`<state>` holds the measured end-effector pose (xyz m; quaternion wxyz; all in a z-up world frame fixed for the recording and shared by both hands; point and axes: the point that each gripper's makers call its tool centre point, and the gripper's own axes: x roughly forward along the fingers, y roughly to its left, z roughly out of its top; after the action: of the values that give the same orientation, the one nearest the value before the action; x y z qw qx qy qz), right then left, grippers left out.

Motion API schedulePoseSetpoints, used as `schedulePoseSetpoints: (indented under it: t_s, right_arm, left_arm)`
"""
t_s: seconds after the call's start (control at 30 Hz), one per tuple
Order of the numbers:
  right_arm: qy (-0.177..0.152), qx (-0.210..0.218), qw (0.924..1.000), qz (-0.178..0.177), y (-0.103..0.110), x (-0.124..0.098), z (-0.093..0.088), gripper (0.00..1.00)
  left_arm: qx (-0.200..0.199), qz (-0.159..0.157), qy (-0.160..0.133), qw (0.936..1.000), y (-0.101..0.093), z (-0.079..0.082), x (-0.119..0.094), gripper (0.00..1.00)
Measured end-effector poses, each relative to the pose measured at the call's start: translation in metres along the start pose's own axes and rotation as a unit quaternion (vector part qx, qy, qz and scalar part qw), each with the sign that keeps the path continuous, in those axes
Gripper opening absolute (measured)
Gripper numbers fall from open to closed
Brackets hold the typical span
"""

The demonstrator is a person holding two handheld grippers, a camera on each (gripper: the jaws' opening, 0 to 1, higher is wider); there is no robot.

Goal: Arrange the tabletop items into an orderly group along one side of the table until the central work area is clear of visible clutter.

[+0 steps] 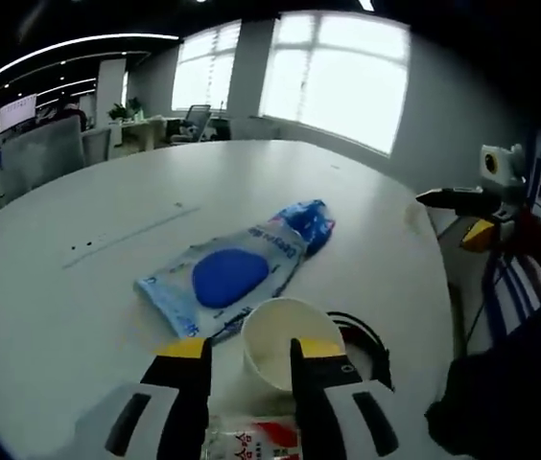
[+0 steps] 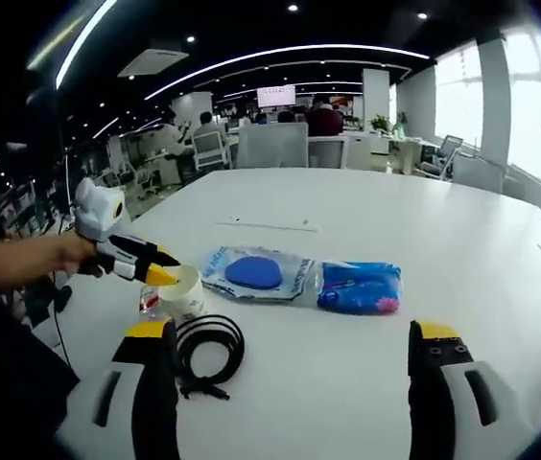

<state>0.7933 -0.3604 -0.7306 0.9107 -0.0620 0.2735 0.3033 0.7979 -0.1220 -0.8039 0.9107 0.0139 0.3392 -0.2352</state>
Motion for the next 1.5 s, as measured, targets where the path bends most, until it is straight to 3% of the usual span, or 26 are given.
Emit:
schedulePoseSetpoints:
  t_s: [0.43,1.03,1.27,1.5]
  right_arm:
    - [0.018,0.017,0.9997,0.005,0.003,0.002,-0.017,0.94]
    - [0.023,0.018,0.9996,0.004,0.004,0.0,-0.023,0.94]
    - [0.017,0.02,0.9997,0.001,0.003,-0.002,-0.018,0.94]
    - [0.008,0.01,0.9999,0.006,0.005,-0.004,-0.014,0.98]
  left_arm:
    - [-0.009,-0.004,0.02,0.9997,-0.002,-0.009,0.006,0.02]
    - [-0.012,-0.016,0.017,0.9996,0.002,0.008,-0.005,0.01]
    - [-0.015,-0.007,0.013,0.9998,0.018,0.022,-0.013,0.01]
    - [-0.024,0.012,0.016,0.9995,0.048,0.03,-0.017,0.0]
